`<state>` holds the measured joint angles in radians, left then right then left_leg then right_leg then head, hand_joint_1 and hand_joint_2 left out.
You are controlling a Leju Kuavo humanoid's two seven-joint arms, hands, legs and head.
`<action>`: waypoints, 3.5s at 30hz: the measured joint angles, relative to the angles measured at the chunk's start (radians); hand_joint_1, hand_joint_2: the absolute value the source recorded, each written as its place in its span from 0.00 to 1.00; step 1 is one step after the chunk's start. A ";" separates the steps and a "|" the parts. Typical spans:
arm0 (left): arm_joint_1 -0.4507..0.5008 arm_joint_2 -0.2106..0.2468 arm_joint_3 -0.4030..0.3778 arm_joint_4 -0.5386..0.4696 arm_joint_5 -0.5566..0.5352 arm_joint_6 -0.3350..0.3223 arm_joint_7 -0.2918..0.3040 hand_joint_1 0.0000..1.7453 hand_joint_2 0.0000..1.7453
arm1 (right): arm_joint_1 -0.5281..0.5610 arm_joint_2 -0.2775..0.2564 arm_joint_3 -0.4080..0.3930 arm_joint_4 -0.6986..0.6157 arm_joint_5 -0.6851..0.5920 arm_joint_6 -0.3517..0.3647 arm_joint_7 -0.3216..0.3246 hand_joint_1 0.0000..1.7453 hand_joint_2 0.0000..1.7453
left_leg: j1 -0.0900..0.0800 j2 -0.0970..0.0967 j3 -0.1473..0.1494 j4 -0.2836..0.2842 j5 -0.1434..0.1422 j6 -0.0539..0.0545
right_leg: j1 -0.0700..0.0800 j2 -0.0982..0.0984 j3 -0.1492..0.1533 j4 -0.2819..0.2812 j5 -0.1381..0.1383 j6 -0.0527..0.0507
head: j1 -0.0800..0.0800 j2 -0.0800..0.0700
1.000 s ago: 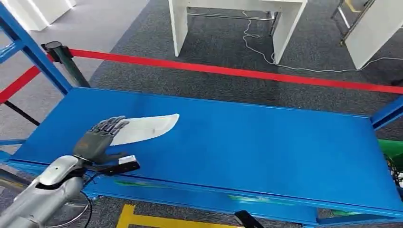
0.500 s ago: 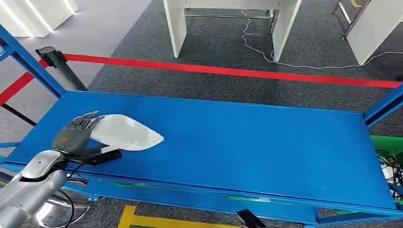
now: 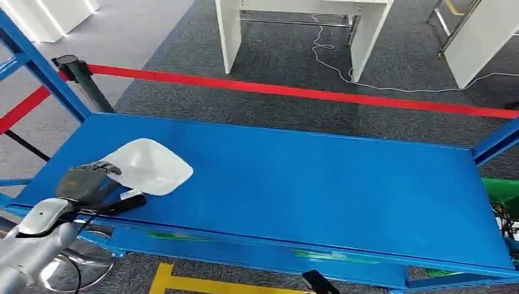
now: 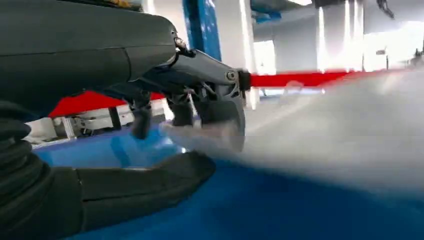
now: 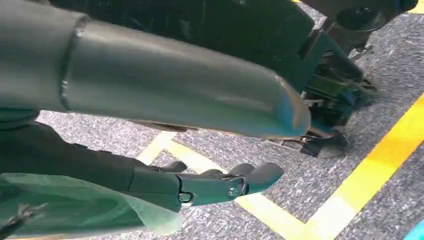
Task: Take the parts from the cabinet and place them on the table.
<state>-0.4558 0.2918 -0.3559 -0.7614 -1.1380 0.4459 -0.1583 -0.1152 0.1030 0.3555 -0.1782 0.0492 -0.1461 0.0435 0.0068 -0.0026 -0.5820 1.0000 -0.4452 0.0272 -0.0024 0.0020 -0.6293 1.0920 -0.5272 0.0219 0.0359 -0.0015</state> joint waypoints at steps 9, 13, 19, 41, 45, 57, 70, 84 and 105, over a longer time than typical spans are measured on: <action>-0.006 0.001 0.008 0.000 -0.003 -0.002 -0.009 1.00 1.00 | 0.001 0.000 0.000 -0.002 0.000 0.000 -0.013 0.00 0.00 | -0.009 -0.002 -0.004 0.018 -0.012 -0.017 | -0.010 -0.001 0.054 -0.069 0.042 0.008 | 0.002 0.000; -0.001 0.008 0.015 0.000 -0.002 -0.003 -0.012 1.00 1.00 | 0.007 0.000 -0.001 -0.002 0.001 -0.001 -0.024 0.00 0.00 | -0.004 -0.002 -0.002 0.016 -0.010 -0.031 | -0.011 0.001 0.048 -0.068 0.047 -0.020 | -0.001 0.000; 0.026 0.011 0.024 0.000 -0.006 0.011 -0.021 1.00 1.00 | 0.008 0.001 -0.002 -0.002 0.002 0.000 -0.030 0.00 0.00 | -0.001 -0.001 -0.137 0.325 -0.152 -0.049 | -0.009 -0.001 0.050 -0.069 0.046 -0.036 | -0.005 0.000; 0.151 -0.041 0.071 -0.247 -0.034 0.243 -0.098 1.00 1.00 | -0.002 0.008 -0.018 -0.002 0.020 0.021 -0.020 0.00 0.00 | -0.007 -0.003 -0.011 0.021 -0.013 -0.014 | -0.002 0.002 0.039 -0.068 0.047 -0.007 | 0.003 0.000; 0.170 -0.067 0.053 -0.344 -0.045 0.249 -0.096 1.00 1.00 | 0.001 0.008 -0.029 -0.003 0.019 0.023 -0.021 0.00 0.00 | -0.005 -0.001 -0.015 0.037 -0.034 -0.031 | -0.009 0.003 0.043 -0.076 0.053 -0.026 | 0.003 0.000; 0.240 -0.128 -0.042 -0.601 0.033 0.251 -0.124 1.00 1.00 | 0.013 0.007 -0.053 -0.002 0.010 0.011 -0.030 0.00 0.00 | -0.003 -0.003 -0.019 0.031 -0.010 -0.026 | -0.004 0.005 0.047 -0.070 0.048 -0.013 | 0.002 0.000; 0.467 -0.297 -0.139 -0.921 0.563 0.253 -0.373 1.00 1.00 | 0.045 0.004 -0.082 -0.002 0.000 -0.018 -0.047 0.00 0.00 | -0.004 0.003 -0.061 0.023 0.039 -0.001 | -0.010 0.004 0.162 -0.104 -0.047 0.012 | 0.011 0.000; 0.508 -0.310 -0.151 -0.962 0.579 0.254 -0.402 1.00 1.00 | 0.053 0.004 -0.088 -0.002 0.006 -0.018 -0.042 0.00 0.00 | -0.002 -0.001 0.039 0.116 -0.070 -0.026 | 0.000 -0.008 0.045 -0.079 0.059 -0.030 | 0.000 0.000; 0.514 -0.317 -0.179 -0.977 0.594 0.253 -0.419 1.00 1.00 | 0.062 -0.006 -0.089 0.002 0.016 -0.018 -0.065 0.00 0.00 | -0.008 0.008 -0.066 0.009 0.082 -0.028 | -0.006 0.000 0.175 -0.119 -0.036 -0.010 | 0.005 0.000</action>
<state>0.0583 -0.0252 -0.5348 -1.7384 -0.5440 0.6989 -0.5776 -0.0536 0.0969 0.2670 -0.1762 0.0656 -0.1637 -0.0217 -0.0009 0.0056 -0.6476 1.0090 -0.3634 -0.0009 -0.0080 0.0020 -0.4539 0.9735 -0.5636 0.0121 0.0412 -0.0015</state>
